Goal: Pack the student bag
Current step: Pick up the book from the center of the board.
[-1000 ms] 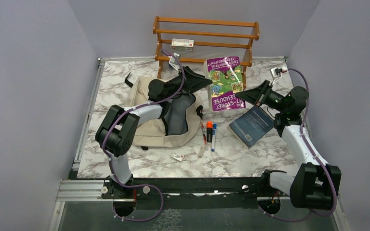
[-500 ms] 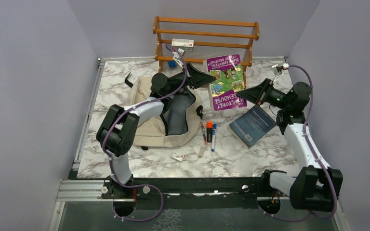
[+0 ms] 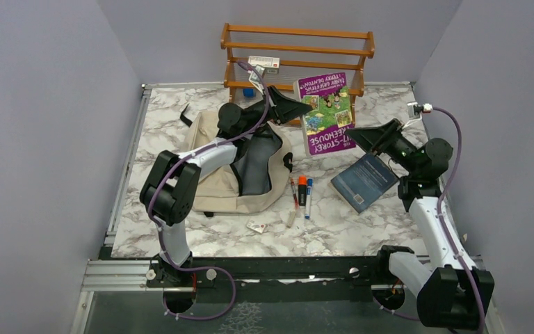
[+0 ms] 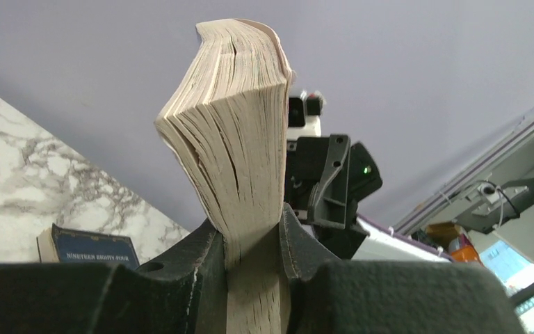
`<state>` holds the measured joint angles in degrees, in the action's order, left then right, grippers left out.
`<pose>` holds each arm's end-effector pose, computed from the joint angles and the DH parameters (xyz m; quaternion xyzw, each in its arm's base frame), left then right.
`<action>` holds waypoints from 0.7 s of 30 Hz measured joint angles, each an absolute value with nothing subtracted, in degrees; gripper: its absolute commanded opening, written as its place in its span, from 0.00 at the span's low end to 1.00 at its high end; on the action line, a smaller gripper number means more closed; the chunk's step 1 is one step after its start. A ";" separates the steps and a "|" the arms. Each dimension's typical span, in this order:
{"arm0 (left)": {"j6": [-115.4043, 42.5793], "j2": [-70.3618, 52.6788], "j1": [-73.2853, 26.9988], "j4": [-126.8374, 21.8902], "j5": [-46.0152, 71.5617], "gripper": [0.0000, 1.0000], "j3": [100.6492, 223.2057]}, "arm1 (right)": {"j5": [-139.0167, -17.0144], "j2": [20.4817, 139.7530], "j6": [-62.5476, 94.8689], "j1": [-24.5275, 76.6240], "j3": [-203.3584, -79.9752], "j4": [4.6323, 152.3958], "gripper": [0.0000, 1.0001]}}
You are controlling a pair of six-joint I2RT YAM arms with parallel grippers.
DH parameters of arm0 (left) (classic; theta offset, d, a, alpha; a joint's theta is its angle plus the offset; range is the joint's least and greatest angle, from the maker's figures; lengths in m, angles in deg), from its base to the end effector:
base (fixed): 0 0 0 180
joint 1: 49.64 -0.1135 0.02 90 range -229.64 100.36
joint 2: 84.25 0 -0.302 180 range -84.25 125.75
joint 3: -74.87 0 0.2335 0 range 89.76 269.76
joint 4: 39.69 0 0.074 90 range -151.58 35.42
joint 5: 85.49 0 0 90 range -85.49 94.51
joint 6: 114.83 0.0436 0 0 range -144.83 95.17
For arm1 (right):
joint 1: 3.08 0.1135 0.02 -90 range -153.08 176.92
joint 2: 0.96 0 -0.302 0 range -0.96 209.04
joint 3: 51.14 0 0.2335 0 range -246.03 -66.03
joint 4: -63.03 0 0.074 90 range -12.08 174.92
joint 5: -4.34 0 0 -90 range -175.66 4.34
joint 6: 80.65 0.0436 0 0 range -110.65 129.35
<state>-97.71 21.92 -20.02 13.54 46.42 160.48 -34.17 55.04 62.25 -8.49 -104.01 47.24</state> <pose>0.3441 -0.2291 0.3790 0.1266 0.5321 -0.7464 0.3791 0.1854 0.0167 0.3733 -0.0220 0.6567 0.5316 0.5344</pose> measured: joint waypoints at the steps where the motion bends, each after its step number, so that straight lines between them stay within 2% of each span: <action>1: -97.85 21.92 -20.08 13.80 45.79 0.00 160.50 | -35.53 54.74 63.72 -8.47 -102.89 45.43 0.81; 10: -101.50 21.97 -20.54 22.30 37.20 0.00 164.52 | -46.15 58.06 74.80 -7.26 -100.58 32.69 0.85; 17: -101.82 23.52 -20.50 25.93 33.53 0.00 169.35 | -51.42 65.73 80.59 0.06 -104.84 20.58 0.85; 21: -101.80 24.33 -20.23 26.11 32.30 0.00 169.90 | -53.23 71.39 82.93 4.36 -106.74 13.34 0.78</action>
